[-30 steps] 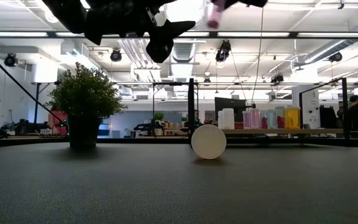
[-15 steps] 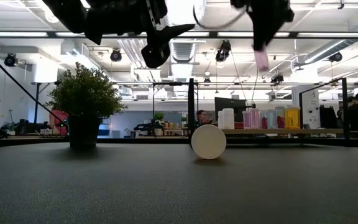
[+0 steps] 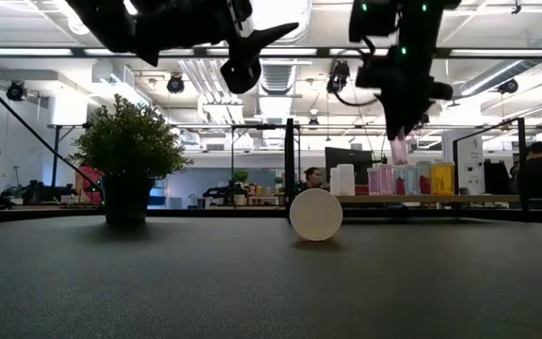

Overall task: Pick and place medicine bottles onto shelf by color
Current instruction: Put the pink pill bottle on the shelf aligned with the other pink pill bottles

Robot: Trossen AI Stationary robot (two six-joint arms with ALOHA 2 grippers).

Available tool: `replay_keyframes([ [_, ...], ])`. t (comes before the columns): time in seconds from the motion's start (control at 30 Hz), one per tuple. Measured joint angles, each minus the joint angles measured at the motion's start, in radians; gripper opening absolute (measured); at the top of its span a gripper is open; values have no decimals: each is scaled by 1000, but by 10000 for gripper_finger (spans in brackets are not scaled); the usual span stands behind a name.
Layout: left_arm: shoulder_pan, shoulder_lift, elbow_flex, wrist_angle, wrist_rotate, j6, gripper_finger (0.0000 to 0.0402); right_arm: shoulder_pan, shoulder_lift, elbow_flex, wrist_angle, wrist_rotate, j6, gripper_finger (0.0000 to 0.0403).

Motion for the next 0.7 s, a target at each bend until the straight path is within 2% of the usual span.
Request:
replay_keyframes([
  [0.23, 91, -2, -2, 72, 14, 2, 231, -71, -15, -82, 85, 0, 28, 105],
  [0.47, 189, -10, -8, 79, 80, 2, 231, -84, -18, -141, 191, 29, 29, 105],
  [0.7, 228, -14, -1, 80, 90, 0, 231, -89, -12, -189, 262, 39, 46, 105],
])
